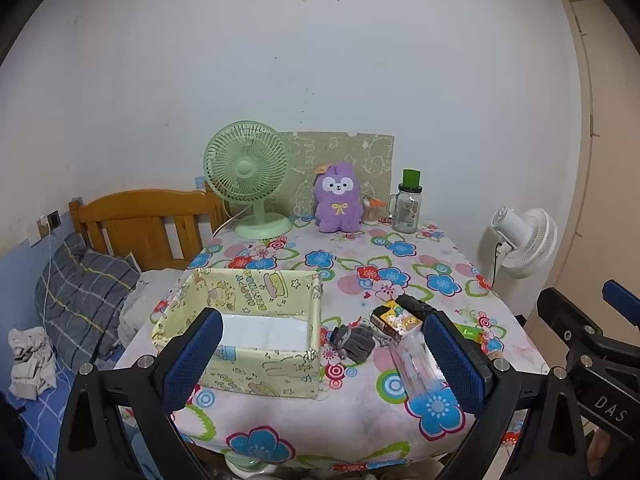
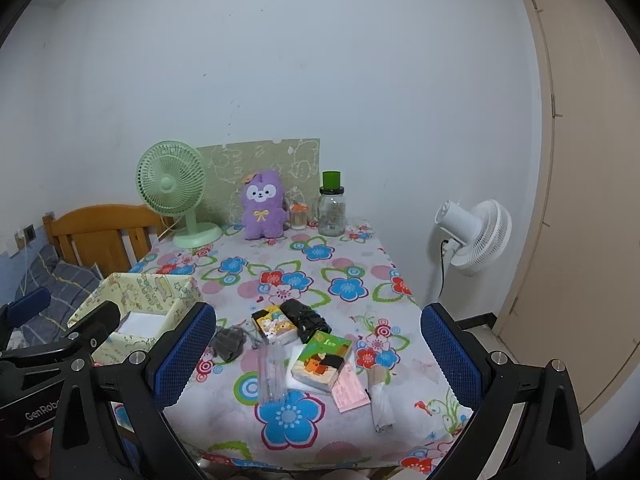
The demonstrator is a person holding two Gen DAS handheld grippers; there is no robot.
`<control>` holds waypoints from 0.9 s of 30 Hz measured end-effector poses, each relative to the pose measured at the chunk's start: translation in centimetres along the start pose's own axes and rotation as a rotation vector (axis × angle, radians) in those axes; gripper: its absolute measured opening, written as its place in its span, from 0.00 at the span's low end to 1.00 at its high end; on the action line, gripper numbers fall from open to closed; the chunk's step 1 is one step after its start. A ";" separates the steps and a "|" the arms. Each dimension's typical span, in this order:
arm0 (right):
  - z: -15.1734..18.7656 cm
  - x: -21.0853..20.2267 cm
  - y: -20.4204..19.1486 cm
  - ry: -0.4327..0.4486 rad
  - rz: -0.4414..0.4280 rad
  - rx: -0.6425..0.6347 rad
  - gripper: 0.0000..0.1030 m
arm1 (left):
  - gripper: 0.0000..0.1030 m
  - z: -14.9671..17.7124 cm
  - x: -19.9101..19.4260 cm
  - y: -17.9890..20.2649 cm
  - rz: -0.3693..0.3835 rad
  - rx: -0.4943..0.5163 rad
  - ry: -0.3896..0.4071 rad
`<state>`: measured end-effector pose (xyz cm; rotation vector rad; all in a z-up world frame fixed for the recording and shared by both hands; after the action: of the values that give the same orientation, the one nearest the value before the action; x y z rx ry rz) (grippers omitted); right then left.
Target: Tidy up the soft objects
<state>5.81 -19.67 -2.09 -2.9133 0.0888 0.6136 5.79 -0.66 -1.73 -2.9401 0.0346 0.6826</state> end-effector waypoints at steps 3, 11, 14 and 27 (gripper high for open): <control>-0.2 0.4 0.0 -0.002 0.001 0.005 1.00 | 0.98 -0.3 0.2 0.1 -0.003 0.002 0.009; -0.7 0.9 -0.1 0.004 0.014 -0.004 1.00 | 0.98 -1.2 0.9 0.1 0.001 0.009 0.010; -0.7 1.1 0.0 0.004 0.013 0.002 1.00 | 0.98 -1.4 1.2 0.2 0.004 0.010 0.008; -0.9 2.1 -0.2 -0.012 0.011 0.006 1.00 | 0.98 -1.4 2.1 0.0 0.000 0.016 -0.008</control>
<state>8.11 -19.72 -2.13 -2.9043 0.1047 0.6317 8.23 -0.86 -1.42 -2.9217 0.0388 0.6914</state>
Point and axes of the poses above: each gripper's, at about its wrist camera, not at the fingertips, and x roughly the way its jaws point, y to its right, z to its underside, the point moved 4 cm from there along x, roughly the way its jaws point, and after that the axes turned 8 degrees about x, right-handed, at the moved point
